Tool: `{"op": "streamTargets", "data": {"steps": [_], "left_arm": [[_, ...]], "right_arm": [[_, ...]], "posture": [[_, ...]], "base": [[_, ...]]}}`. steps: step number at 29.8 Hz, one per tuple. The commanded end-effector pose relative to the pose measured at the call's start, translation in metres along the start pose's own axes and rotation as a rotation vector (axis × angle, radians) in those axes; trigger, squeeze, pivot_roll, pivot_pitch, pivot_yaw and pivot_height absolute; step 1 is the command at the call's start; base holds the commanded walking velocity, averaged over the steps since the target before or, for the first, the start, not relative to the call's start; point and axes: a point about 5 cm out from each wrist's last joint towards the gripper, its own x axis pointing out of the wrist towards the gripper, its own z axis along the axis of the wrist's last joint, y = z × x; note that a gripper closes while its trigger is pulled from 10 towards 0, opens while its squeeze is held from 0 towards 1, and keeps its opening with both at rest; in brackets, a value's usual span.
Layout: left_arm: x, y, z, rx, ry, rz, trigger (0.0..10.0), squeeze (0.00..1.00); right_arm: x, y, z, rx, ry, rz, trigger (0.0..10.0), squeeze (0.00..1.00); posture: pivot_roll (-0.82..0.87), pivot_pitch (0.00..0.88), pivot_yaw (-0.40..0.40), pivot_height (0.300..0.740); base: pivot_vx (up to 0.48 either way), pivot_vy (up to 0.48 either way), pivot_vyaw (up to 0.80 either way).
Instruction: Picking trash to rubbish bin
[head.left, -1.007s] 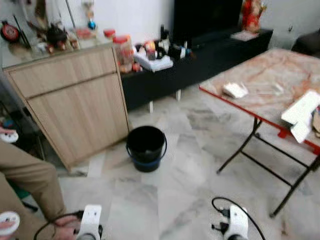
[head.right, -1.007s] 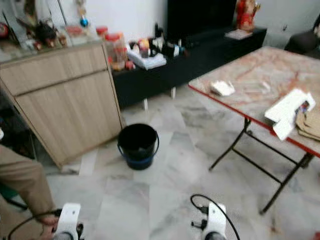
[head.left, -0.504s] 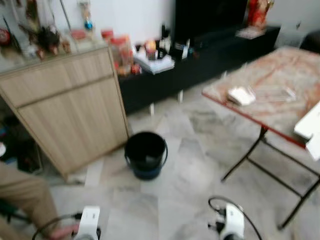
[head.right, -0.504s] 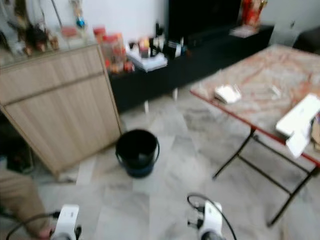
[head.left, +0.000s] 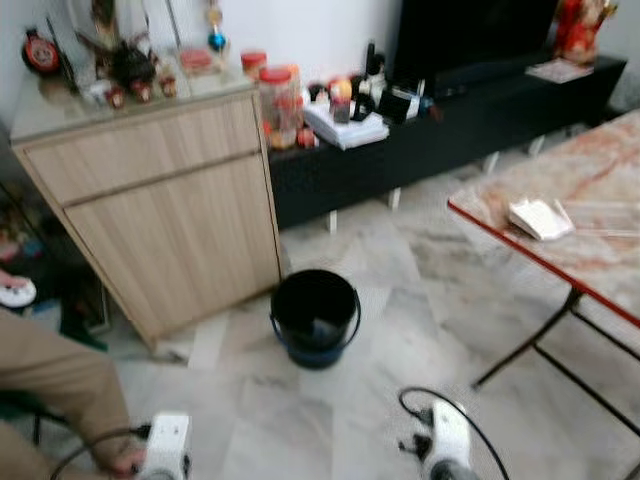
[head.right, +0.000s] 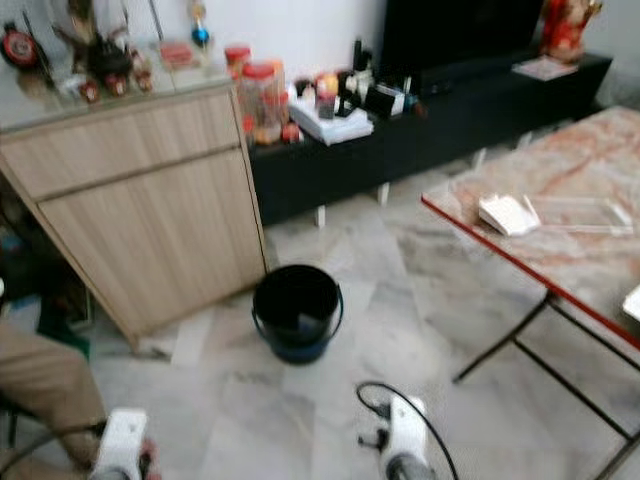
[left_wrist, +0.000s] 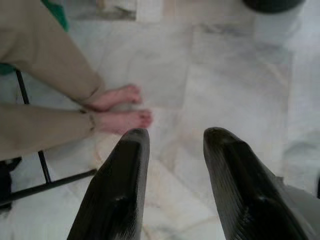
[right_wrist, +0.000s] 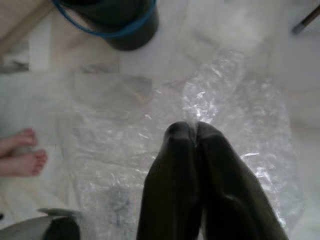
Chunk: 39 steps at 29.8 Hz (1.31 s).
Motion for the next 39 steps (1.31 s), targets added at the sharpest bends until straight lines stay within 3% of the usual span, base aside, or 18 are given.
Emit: {"op": "streamTargets", "data": {"steps": [1,8,13,39], "left_arm": [[0.0008,0.009,0.0035,0.013,-0.006,0.02,10.0,0.0],[0.0011,0.0094,0.0045,0.008,-0.007,0.024,10.0,0.0],[0.0008,0.0084,0.003,0.001,-0.003,0.024,10.0,0.0],[0.0005,0.0109,0.0018,-0.013,0.0,0.034,10.0,0.0]], "right_arm": [[0.0024,0.0099,0.0065,0.001,-0.017,0.024,10.0,0.0],[0.0025,0.01,0.0072,-0.005,-0.016,0.023,10.0,0.0],[0.002,0.0092,0.0045,-0.005,-0.01,0.02,10.0,0.0],[0.0023,0.0112,0.0051,0.025,-0.017,0.018,10.0,0.0]], "posture": [[0.02,0.0,0.008,0.74],[0.02,0.0,0.007,0.74],[0.03,0.0,0.005,0.74],[0.03,0.0,0.007,0.74]], "base": [[0.326,0.0,0.0],[0.326,0.0,0.0],[0.325,0.0,0.75],[0.323,0.0,0.0]]}}
